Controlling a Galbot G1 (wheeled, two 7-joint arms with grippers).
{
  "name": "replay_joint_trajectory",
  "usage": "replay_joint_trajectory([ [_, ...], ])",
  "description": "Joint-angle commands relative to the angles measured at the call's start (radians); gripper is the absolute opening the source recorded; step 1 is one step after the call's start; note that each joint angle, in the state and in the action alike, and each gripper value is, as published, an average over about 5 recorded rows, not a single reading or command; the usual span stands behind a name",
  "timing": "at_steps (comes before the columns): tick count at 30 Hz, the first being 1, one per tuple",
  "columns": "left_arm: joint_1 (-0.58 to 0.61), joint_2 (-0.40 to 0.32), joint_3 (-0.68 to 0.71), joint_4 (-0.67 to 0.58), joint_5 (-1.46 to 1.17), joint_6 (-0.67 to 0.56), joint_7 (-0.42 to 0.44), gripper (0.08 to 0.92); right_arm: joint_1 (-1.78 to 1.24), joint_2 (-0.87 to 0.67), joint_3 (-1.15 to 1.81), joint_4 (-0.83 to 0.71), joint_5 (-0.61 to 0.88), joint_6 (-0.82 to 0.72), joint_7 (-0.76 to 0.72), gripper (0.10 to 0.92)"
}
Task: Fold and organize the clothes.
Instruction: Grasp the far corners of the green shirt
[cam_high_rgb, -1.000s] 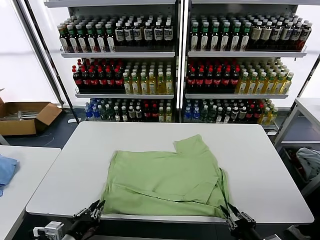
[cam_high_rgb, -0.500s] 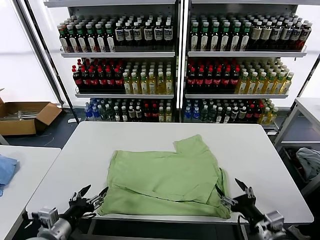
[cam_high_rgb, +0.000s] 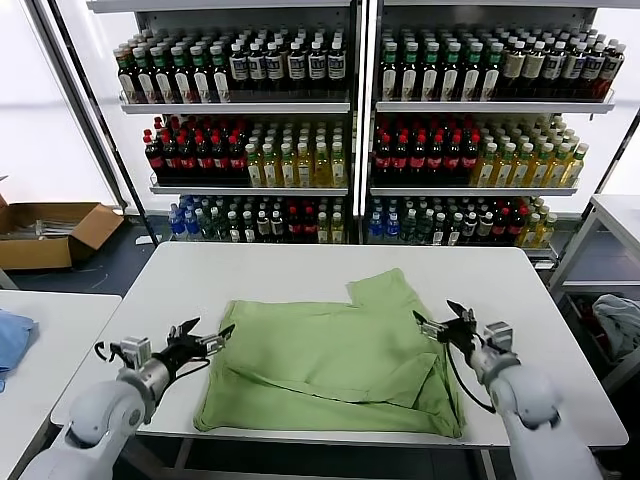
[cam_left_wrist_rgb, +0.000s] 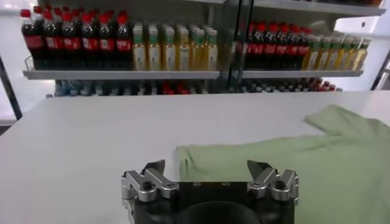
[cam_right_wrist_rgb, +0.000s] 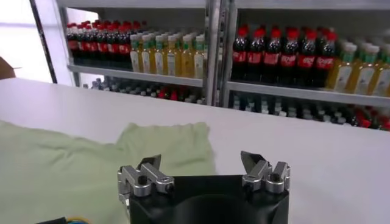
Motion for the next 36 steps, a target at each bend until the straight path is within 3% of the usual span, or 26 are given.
replay_joint_trajectory([
  [1,-0.349,0.008,0.201,0.315,0.001,-0.019,0.024,0.823,0.338,0.077,-0.062,-0.397,-0.087,-0.015,-0.065,0.823],
  [5,-0.394,-0.013,0.230,0.374,0.000,-0.023,0.025,0.823,0.414,0.108,-0.073,-0.511,-0.125,0.009,-0.079,0.823],
  [11,-0.412,-0.038,0.249,0.432,-0.001,-0.019,0.019,0.823,0.443,0.128,-0.105,-0.560,-0.143,0.025,-0.090,0.823],
  [28,-0.295,-0.035,0.252,0.323,-0.002,0.017,0.009,0.823,0.431,0.148,-0.134,-0.580,-0.111,0.009,-0.067,0.817],
  [36,-0.285,-0.037,0.262,0.327,0.008,0.026,0.014,0.791,0.417,0.144,-0.149,-0.581,-0.097,-0.010,-0.038,0.619],
])
